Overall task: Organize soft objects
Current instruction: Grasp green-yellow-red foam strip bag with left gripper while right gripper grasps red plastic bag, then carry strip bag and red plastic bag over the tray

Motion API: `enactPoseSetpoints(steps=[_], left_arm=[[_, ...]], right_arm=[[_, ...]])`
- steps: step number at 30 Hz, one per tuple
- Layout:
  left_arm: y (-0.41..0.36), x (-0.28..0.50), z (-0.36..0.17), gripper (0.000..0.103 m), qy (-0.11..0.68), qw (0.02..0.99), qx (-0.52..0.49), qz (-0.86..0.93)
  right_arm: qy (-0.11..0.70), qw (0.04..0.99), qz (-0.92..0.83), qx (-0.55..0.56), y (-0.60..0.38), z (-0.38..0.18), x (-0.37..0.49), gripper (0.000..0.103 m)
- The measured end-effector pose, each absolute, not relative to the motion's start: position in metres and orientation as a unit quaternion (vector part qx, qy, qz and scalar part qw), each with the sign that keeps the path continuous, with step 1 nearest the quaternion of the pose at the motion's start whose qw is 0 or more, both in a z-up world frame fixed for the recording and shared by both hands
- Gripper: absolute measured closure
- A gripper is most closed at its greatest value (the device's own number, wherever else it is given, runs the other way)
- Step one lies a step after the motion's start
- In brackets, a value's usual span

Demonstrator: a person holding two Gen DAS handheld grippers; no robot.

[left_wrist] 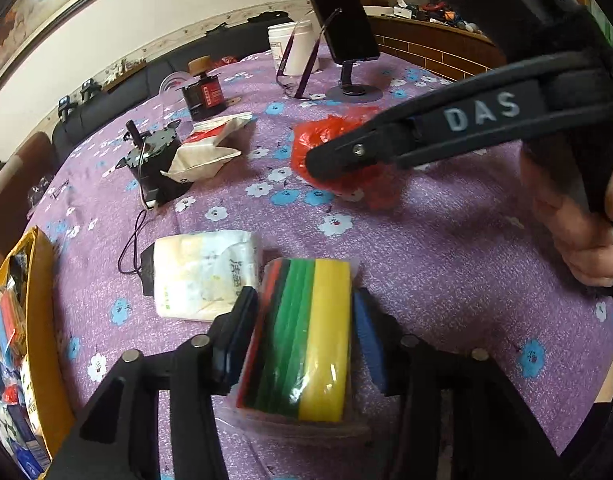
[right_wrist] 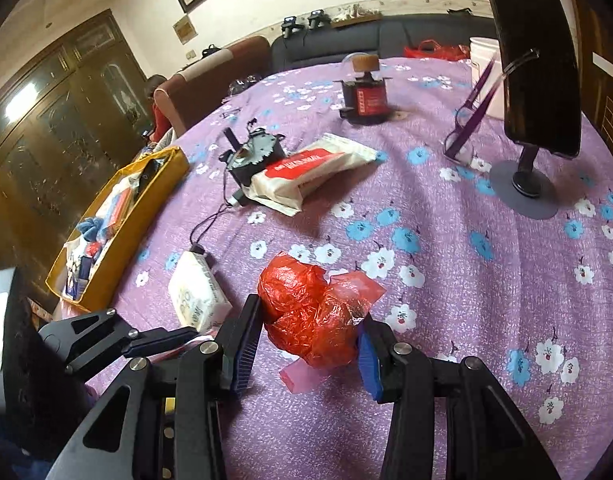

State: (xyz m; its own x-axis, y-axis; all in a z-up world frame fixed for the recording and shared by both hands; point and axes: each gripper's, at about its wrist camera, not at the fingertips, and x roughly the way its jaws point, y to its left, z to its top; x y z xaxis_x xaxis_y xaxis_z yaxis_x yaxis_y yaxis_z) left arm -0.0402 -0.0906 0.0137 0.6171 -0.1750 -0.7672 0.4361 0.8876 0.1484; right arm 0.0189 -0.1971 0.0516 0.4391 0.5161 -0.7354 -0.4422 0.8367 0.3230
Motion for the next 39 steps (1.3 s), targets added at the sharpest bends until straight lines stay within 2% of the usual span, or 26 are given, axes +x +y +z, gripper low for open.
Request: enactPoseSetpoints(steps=[2, 6, 23, 39], left_arm=[[-0.091, -0.040, 0.014, 0.063, 0.398, 0.887, 0.163, -0.166], [-0.086, -0.037, 0.019, 0.067, 0.398, 0.892, 0.138, -0.167], [-0.046, -0.052, 0.086, 0.068, 0.327, 0.927, 0.050, -0.177], [0.029, -0.066, 0.108, 0.068, 0.295, 0.948, -0.016, -0.114]], right_arm=[[0.449, 0.848, 0.277, 0.048, -0.199, 0.051, 0.021, 0.056], [0.448, 0.849, 0.274, 0.054, -0.203, 0.051, 0.022, 0.056], [0.424, 0.857, 0.278, 0.089, -0.216, 0.062, 0.023, 0.056], [0.399, 0.863, 0.293, 0.098, -0.217, 0.066, 0.020, 0.056]])
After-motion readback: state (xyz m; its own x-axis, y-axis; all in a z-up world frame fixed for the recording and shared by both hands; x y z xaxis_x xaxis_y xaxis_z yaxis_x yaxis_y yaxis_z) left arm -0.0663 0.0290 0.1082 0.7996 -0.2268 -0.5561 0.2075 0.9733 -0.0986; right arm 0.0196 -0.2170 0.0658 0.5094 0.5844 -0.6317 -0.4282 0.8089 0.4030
